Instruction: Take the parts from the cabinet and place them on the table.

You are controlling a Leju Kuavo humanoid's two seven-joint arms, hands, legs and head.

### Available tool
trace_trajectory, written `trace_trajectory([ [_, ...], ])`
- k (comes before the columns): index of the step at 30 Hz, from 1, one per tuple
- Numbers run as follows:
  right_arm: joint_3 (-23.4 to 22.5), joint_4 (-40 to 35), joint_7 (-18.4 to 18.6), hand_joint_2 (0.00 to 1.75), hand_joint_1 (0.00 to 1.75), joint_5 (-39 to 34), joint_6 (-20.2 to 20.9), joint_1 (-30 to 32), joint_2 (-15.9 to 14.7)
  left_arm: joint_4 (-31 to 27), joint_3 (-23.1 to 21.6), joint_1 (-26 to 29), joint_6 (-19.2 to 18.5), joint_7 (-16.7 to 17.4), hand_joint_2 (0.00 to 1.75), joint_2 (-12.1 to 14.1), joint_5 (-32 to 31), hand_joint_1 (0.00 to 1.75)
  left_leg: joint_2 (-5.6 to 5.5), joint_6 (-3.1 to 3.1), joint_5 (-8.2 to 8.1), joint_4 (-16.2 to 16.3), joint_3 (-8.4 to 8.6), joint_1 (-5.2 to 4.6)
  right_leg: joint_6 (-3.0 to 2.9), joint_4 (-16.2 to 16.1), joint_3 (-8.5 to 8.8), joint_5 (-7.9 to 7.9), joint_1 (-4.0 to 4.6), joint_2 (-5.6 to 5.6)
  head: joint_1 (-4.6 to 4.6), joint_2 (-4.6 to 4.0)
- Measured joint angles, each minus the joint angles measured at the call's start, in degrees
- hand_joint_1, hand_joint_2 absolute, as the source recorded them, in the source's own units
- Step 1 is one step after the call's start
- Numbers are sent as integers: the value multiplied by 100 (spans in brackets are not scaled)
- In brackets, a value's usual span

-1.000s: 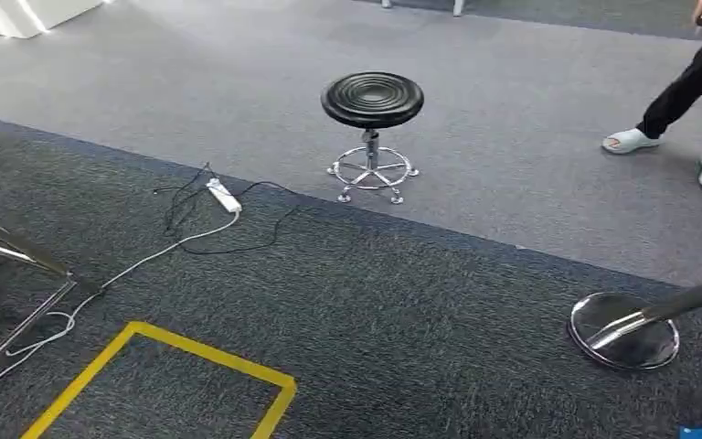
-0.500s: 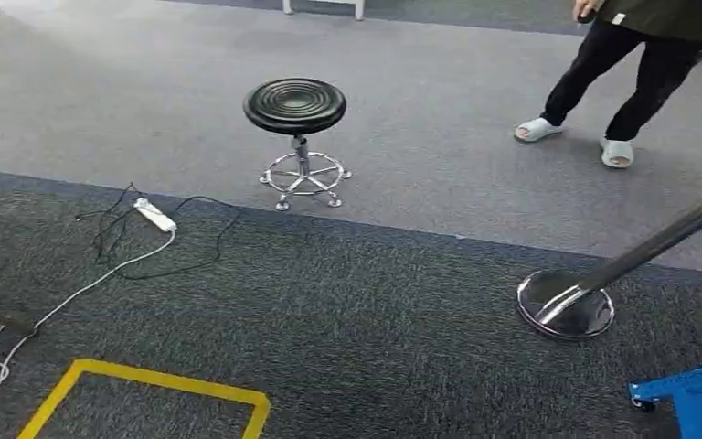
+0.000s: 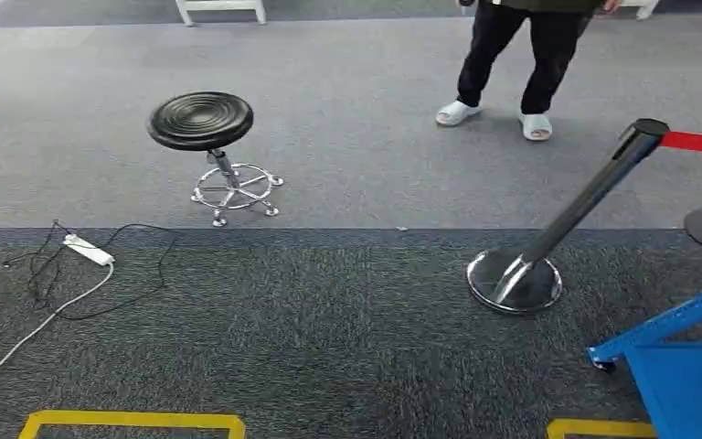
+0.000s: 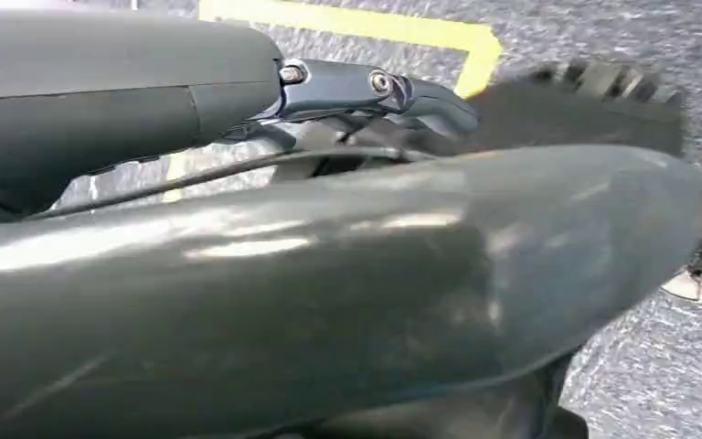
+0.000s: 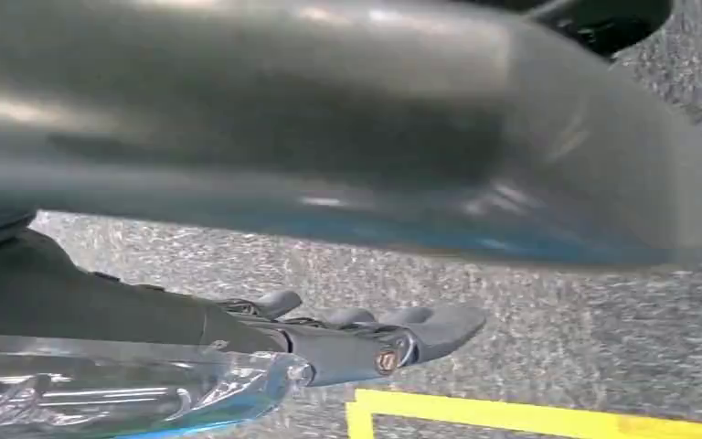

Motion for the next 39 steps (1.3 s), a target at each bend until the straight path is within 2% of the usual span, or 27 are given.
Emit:
trace_trajectory([
  [2, -2, 0, -33, 0, 0, 33, 4, 0, 0, -15, -7, 3, 59, 4, 0, 0, 0, 0, -12, 9, 30, 363, -321, -21, -10, 0, 20, -12, 5, 158, 6, 0],
  [4, -2, 0, -50, 0, 0, 68, 17, 2, 0, -44, -18, 3, 94, 4, 0, 6, 22, 0, -67, 25, 576, -174, -146, -22, 2, 1, 63, -21, 4, 352, 2, 0],
  [5, 4, 0, -52, 0, 0, 72, 20, 2, 0, -50, -20, 2, 92, 4, 0, 15, 33, 0, -190, 30, 895, -671, 58, -5, 19, 1, 82, -30, 2, 445, 0, 0],
  [6, 22, -2, -39, 0, 0, 70, 55, 1, 0, -52, -22, 3, 87, 4, 0, 17, 33, 0, -528, 18, 1076, -1074, 215, 37, 40, 1, 68, -27, 0, 512, 0, 0],
  [7, 48, -18, -20, 0, 0, 59, 92, -7, 0, -61, -31, 2, 87, 4, 0, 17, 35, 0, -767, 39, 993, -1310, 260, 86, 88, 62, 25, -45, 38, 619, 4, 0],
  [8, 74, -37, 15, 0, 0, 61, 129, -7, -2, -66, -35, 2, 87, 4, 0, 20, 35, 0, -685, 40, 1002, -1279, 240, 67, 121, 34, 4, -22, 15, 685, 20, 0],
  [11, 94, -46, 68, 0, 0, 111, 153, 14, -4, -66, -35, -9, 85, 4, 0, 15, 35, 0, -454, 168, 1030, -1328, 292, 49, 244, -34, -56, 14, -33, 896, 2, 0],
  [12, 98, -48, 72, 0, 0, 122, 147, 16, -9, -72, -37, -9, 85, 4, 0, 15, 37, 0, -370, 194, 1046, -1347, 319, 51, 245, 57, -69, -48, -7, 660, 26, 0],
  [13, 112, -55, 74, 0, 0, 129, 135, -2, -9, -74, -37, -5, 85, 4, 0, 15, 39, 0, -290, 226, 1032, -1353, 330, 43, 270, 355, -222, -257, 21, 290, 77, 0],
  [14, 142, -61, 77, 0, 0, 146, 140, -8, -9, -74, -37, -1, 94, 4, 0, 15, 50, 0, -201, 243, 1021, -1353, 338, 29, 292, 779, -430, -488, 17, 130, 77, 0],
  [16, 175, -55, 72, 0, 0, 205, 164, -16, -13, -74, -46, -3, 109, 2, 0, 15, 94, 0, -10, 266, 999, -1352, 354, 6, 321, 1641, -856, -834, -3, -15, 79, 0],
  [17, 177, -57, 79, 0, 0, 243, 168, -12, -13, -74, -52, -2, 169, 2, 0, 15, 129, 0, 75, 265, 982, -1352, 368, 4, 332, 1774, -925, -827, -13, -32, 79, 0],
  [18, 188, -77, 184, 0, 0, 216, 197, 20, -13, -74, -72, -1, 241, 0, 0, 13, 177, 0, 170, 256, 960, -1352, 394, 5, 341, 1615, -836, -680, -23, -45, 76, 0],
  [20, 411, -469, 535, 0, 0, -30, 240, 236, 18, -77, -87, 1, 293, -18, 0, 7, 221, 0, 316, 225, 895, -1352, 479, 9, 342, 674, -308, -208, -36, -215, 79, 0],
  [21, 537, -609, 633, 0, 0, -118, 243, 321, 37, -77, -87, 6, 304, -17, 0, 7, 223, 0, 364, 190, 860, -1352, 535, 6, 342, 215, -39, -39, -29, -512, 87, 0],
  [22, 640, -714, 706, 0, 0, -188, 245, 369, 61, -77, -87, 10, 306, -20, 0, 11, 223, 0, 406, 140, 809, -1339, 553, -50, 306, 81, 65, -99, 22, -726, 103, 0],
  [23, 741, -829, 750, 0, 0, -236, 249, 432, 72, -83, -90, 12, 313, -20, 0, 11, 223, 0, 472, 121, 791, -1337, 576, -59, 229, 67, 52, -72, -3, -574, 74, 0],
  [26, 900, -1077, 802, 0, 0, -304, 249, 535, 105, -87, -87, 8, 343, -20, 0, 15, 223, 0, 681, 31, 766, -1404, 669, -39, 116, 47, 25, -77, 17, -337, 79, 0],
  [28, 968, -1202, 820, 0, 0, -339, 249, 615, 131, -94, -87, 20, 365, -20, 0, 20, 223, 0, 225, -17, 553, -1156, 585, -11, 48, 14, 53, -57, -24, -214, 48, 0],
  [29, 999, -1239, 822, 0, 0, -348, 249, 617, 144, -94, -87, 24, 365, -20, 0, 22, 223, 0, 94, -18, 329, -731, 351, -13, 27, 14, 45, -50, -28, -140, 31, 0],
  [31, 1047, -1270, 820, 0, 0, -359, 249, 626, 144, -94, -90, 23, 365, -17, 0, 33, 223, 0, 8, -15, -32, 247, -217, -20, 7, 14, 38, -57, -26, 36, 24, 0],
  [32, 1056, -1276, 820, 0, 0, -370, 243, 635, 144, -96, -90, 23, 376, -15, 0, 35, 192, 0, -3, -6, -10, 446, -364, -32, 7, 14, 49, -59, -27, 127, 24, 0],
  [33, 1064, -1283, 817, 0, 0, -383, 240, 651, 144, -98, -90, 23, 385, -15, 0, 35, 173, 0, -9, 2, 142, 366, -359, -34, 10, 14, 65, -61, -32, 216, 17, 0],
  [35, 1108, -1290, 807, 0, 0, -398, 240, 668, 157, -98, -90, 24, 389, -15, 0, 35, 173, 0, -80, 15, 694, -346, -72, -20, 24, 15, 88, -63, -48, 410, 18, 0],
  [36, 1117, -1296, 800, 0, 0, -400, 240, 670, 160, -101, -90, 25, 391, -15, 0, 35, 173, 0, -280, 3, 938, -829, 136, 4, 58, 15, 89, -60, -65, 504, 20, 0],
  [37, 1121, -1305, 796, 0, 0, -400, 234, 668, 160, -103, -92, 27, 391, -15, 0, 33, 173, 0, -654, -20, 1006, -1181, 238, 47, 110, 37, 72, -59, -41, 589, 11, 0],
  [39, 1141, -1346, 785, 0, 0, -402, 229, 688, 157, -109, -92, 25, 393, -15, 0, 31, 171, 0, -594, 38, 986, -1276, 264, 42, 173, 41, 28, -57, -49, 718, 5, 0],
])
